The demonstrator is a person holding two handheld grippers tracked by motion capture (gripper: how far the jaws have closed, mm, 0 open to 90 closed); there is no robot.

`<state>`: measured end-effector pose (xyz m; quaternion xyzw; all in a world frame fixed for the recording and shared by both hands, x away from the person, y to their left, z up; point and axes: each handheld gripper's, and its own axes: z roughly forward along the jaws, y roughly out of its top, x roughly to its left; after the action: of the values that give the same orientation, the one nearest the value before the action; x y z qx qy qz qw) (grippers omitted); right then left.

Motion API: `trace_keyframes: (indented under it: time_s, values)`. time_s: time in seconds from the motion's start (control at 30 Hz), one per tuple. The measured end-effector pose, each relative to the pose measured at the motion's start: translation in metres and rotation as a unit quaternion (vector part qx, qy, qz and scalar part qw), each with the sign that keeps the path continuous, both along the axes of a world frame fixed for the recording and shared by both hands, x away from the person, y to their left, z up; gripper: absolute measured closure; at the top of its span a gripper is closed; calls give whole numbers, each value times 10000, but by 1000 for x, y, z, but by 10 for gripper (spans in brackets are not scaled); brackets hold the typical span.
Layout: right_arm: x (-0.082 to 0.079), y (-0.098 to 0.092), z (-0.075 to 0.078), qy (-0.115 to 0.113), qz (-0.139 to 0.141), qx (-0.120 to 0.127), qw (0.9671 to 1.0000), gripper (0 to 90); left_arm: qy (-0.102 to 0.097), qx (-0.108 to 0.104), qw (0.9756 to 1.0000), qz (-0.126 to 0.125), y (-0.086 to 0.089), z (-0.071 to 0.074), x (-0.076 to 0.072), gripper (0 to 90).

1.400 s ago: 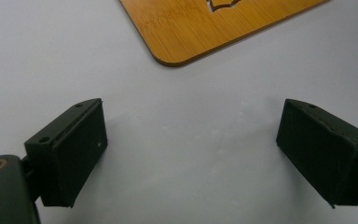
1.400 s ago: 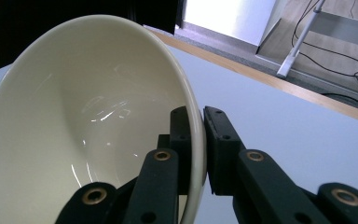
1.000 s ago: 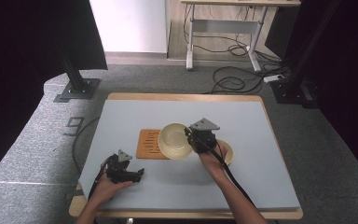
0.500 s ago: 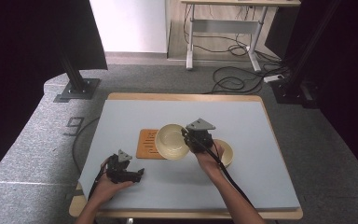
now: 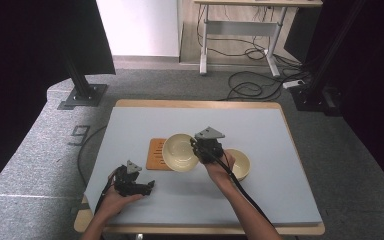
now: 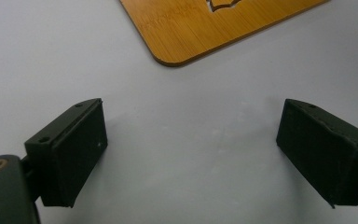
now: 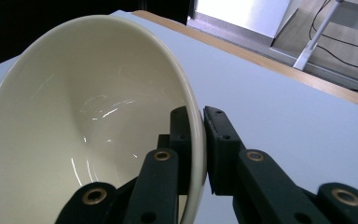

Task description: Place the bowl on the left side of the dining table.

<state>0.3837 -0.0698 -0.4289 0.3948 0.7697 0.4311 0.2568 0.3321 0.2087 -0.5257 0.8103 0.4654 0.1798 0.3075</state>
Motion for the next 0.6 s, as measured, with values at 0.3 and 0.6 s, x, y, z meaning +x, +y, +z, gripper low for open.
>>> trace_keyframes:
  time_s: [0.3, 0.6]
  values:
    - [4, 8, -8, 94, 47, -25, 9999, 826, -1, 1, 10000, 1, 0, 0, 0, 85]
    - [9, 17, -12, 168, 40, -37, 9998, 827, 2, 10, 10000, -7, 0, 0, 0, 86]
